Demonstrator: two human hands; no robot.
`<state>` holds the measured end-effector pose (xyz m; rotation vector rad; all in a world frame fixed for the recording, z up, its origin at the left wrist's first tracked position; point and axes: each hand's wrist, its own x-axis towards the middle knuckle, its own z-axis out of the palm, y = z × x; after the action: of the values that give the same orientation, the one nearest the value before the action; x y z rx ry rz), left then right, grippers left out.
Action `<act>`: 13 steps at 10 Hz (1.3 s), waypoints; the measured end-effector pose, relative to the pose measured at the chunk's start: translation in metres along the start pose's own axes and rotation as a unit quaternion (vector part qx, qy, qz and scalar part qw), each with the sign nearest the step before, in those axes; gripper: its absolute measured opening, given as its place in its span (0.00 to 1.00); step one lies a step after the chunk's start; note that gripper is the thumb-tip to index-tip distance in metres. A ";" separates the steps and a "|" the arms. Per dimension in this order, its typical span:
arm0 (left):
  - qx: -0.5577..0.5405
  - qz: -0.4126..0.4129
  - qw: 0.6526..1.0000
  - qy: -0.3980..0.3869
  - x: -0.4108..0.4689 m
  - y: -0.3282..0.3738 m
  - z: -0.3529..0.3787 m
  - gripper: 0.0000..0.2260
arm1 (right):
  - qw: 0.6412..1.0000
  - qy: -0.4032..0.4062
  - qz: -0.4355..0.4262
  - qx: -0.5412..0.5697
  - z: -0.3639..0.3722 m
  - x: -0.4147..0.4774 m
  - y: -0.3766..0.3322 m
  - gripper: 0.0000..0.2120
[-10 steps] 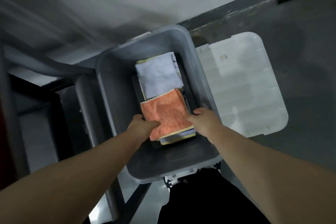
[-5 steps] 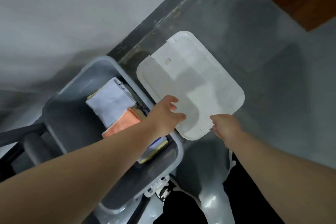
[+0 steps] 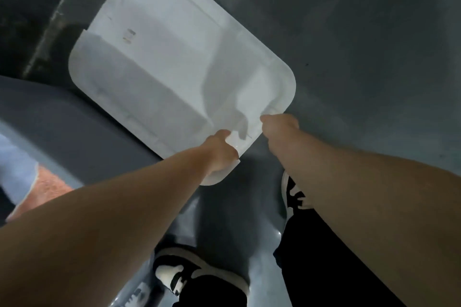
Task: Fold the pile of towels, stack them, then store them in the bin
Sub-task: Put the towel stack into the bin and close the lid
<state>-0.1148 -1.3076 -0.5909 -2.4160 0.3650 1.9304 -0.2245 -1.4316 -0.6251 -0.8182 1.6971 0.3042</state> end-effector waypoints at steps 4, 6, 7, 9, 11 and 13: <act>-0.513 0.047 0.857 0.000 -0.182 0.071 -0.117 0.22 | 0.960 -0.080 -0.253 -0.085 -0.040 -0.183 -0.058 0.10; -0.511 0.012 0.854 0.097 -0.290 0.084 -0.194 0.32 | 0.882 -0.143 -0.381 -0.238 -0.055 -0.288 -0.078 0.17; -0.534 -0.018 0.827 0.178 -0.308 0.060 -0.200 0.16 | 0.819 -0.171 -0.445 -0.319 -0.049 -0.313 -0.079 0.23; -0.681 0.009 0.686 0.256 -0.344 -0.040 -0.178 0.14 | 0.939 -0.138 -0.227 -0.219 -0.017 -0.330 -0.039 0.28; -0.697 -0.007 0.650 0.304 -0.378 -0.156 -0.138 0.06 | 0.960 -0.257 0.065 0.090 0.036 -0.370 0.021 0.05; -0.635 -0.057 0.673 0.376 -0.371 -0.260 -0.081 0.07 | 0.947 -0.300 0.083 0.082 0.080 -0.394 0.067 0.12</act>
<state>-0.0610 -1.0073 -0.2467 -3.6898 -1.6923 0.9540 -0.1745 -1.1950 -0.2972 -0.3982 1.1948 0.4681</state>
